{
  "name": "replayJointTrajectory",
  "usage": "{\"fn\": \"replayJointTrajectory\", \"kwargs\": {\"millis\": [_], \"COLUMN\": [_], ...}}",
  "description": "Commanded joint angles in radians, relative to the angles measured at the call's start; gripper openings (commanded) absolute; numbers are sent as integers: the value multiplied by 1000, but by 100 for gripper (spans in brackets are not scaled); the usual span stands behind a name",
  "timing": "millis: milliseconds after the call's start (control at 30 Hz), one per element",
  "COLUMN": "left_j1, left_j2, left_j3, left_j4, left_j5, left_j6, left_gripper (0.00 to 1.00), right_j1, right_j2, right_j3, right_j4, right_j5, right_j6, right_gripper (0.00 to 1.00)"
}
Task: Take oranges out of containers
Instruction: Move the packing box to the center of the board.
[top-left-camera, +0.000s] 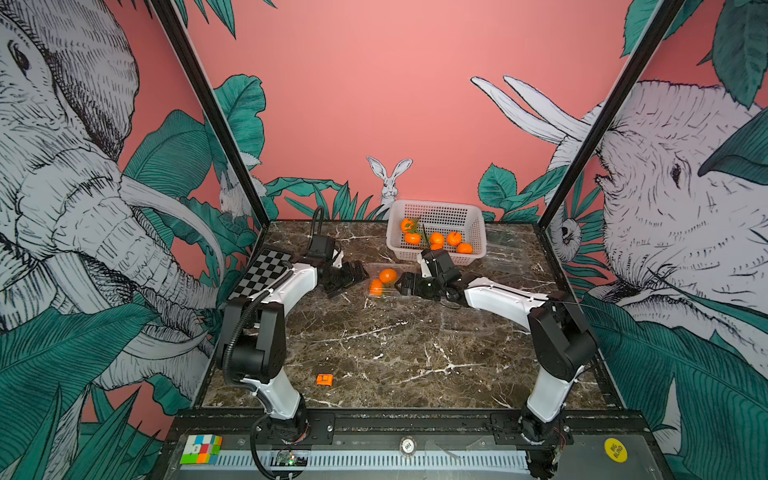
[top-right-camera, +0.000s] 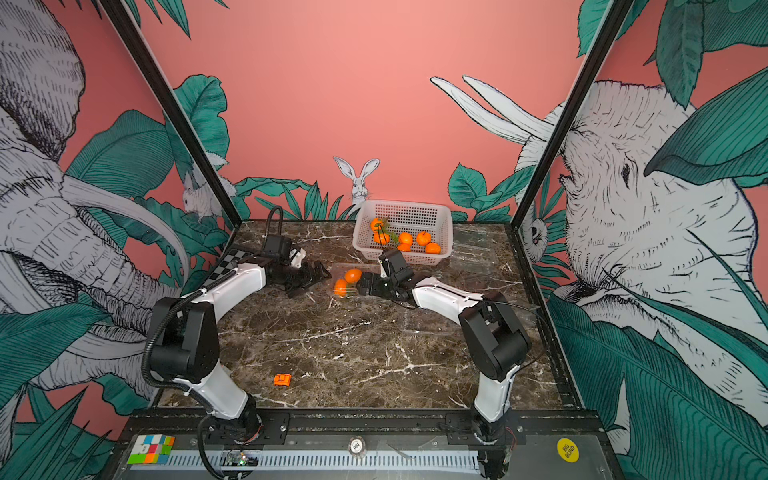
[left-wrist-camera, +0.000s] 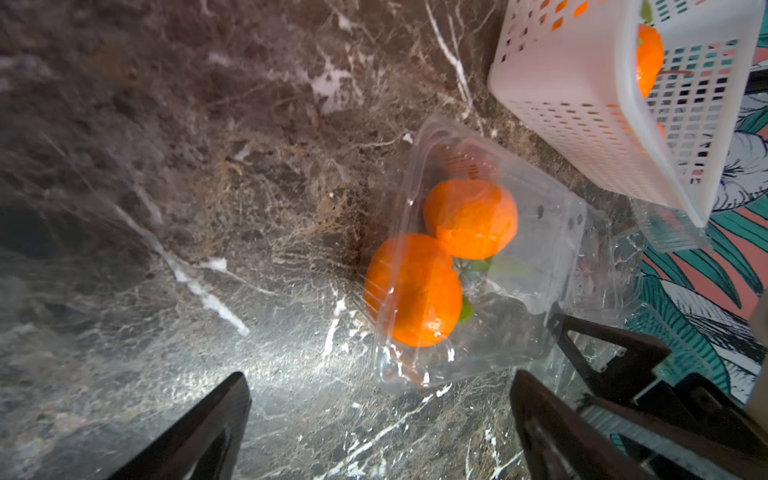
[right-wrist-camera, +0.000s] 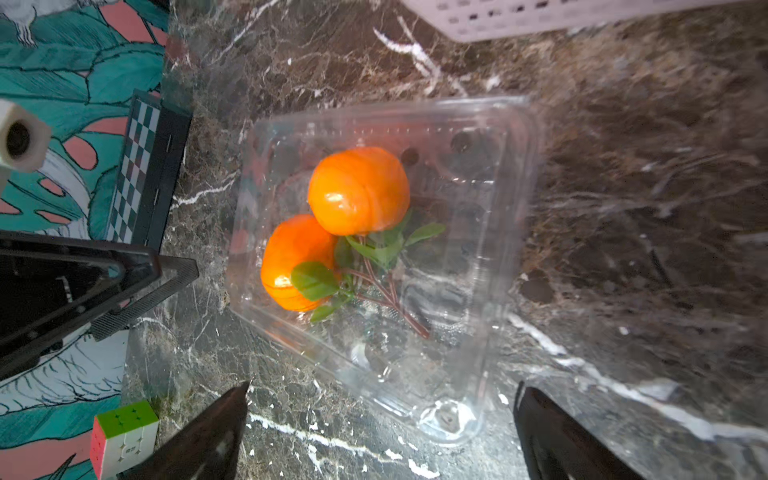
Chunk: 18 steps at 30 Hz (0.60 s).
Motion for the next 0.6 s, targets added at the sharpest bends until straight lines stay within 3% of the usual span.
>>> {"fn": "replayJointTrajectory", "kwargs": {"millis": [0,567], "left_j1": [-3,-24], "left_j2": [-25,84], "left_j3": [26,66], "left_j4": [-36,14], "left_j5": [-21,5], "left_j6": [26,4], "left_gripper": [99,99], "right_j1": [-24,-12], "right_j2": [-29,138], "right_j3": [1,150], "right_j4": [2,36], "right_j5": [-15,-77], "right_j6": [-17,38], "right_gripper": [99,96]}}
